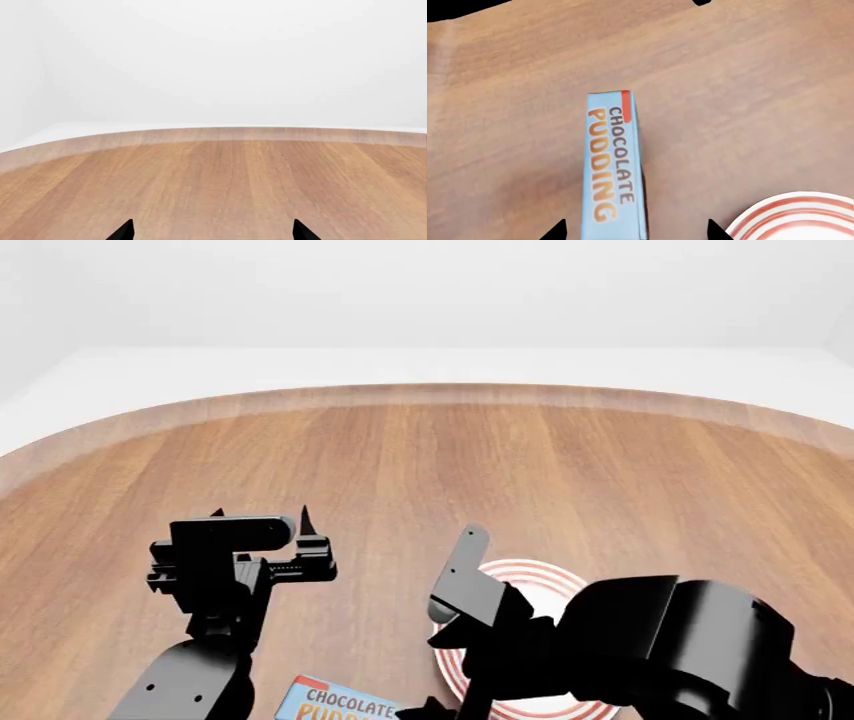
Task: Put the chocolate pudding to the right of the plate.
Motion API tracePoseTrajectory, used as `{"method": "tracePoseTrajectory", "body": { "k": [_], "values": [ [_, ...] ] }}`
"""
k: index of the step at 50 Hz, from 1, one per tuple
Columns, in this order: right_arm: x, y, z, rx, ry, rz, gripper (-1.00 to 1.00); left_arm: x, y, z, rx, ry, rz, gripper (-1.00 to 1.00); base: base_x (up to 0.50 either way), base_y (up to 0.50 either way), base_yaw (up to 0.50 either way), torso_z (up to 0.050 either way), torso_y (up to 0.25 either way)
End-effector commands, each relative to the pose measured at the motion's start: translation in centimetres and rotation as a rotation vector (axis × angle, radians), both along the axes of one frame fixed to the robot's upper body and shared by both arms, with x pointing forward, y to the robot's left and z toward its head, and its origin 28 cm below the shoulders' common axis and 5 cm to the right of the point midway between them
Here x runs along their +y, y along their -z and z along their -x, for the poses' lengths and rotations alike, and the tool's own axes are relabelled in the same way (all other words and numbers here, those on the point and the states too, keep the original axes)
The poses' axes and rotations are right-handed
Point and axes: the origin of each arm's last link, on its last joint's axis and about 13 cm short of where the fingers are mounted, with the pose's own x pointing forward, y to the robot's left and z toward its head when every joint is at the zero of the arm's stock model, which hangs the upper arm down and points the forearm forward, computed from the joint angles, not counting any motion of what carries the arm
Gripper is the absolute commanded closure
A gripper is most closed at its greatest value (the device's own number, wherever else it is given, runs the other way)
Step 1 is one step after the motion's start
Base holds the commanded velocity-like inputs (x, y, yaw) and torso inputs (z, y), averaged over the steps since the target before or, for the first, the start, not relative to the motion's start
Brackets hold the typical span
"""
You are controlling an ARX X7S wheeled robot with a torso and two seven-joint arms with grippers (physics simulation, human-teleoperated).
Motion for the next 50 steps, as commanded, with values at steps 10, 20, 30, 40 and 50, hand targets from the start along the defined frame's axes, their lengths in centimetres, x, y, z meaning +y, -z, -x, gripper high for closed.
{"method": "tracePoseTrajectory", "body": {
  "k": [10, 20, 30, 40, 50],
  "values": [
    [1.2, 3.2, -0.5, 0.109, -0.020, 0.041, -1.00, -0.1, 0.1, -0.1, 0.002, 0.002, 0.000, -1.00, 0.00, 0.00, 0.00, 0.000, 0.000],
    [1.7, 4.4, -0.5, 0.150, -0.036, 0.062, -1.00, -0.1, 0.2, -0.1, 0.004, 0.006, 0.001, -1.00, 0.00, 0.00, 0.00, 0.000, 0.000],
    [1.9, 5.3, -0.5, 0.180, -0.041, 0.089, -1.00, -0.1, 0.2, 0.1, 0.005, 0.007, 0.003, -1.00, 0.00, 0.00, 0.00, 0.000, 0.000],
    [2.0, 7.2, -0.2, 0.244, -0.038, 0.120, -1.00, -0.1, 0.3, 0.1, 0.003, 0.007, 0.006, -1.00, 0.00, 0.00, 0.00, 0.000, 0.000],
    [1.9, 8.1, -0.1, 0.256, -0.033, 0.154, 1.00, -0.2, 0.3, 0.1, 0.003, 0.009, 0.005, -1.00, 0.00, 0.00, 0.00, 0.000, 0.000]
  ]
}}
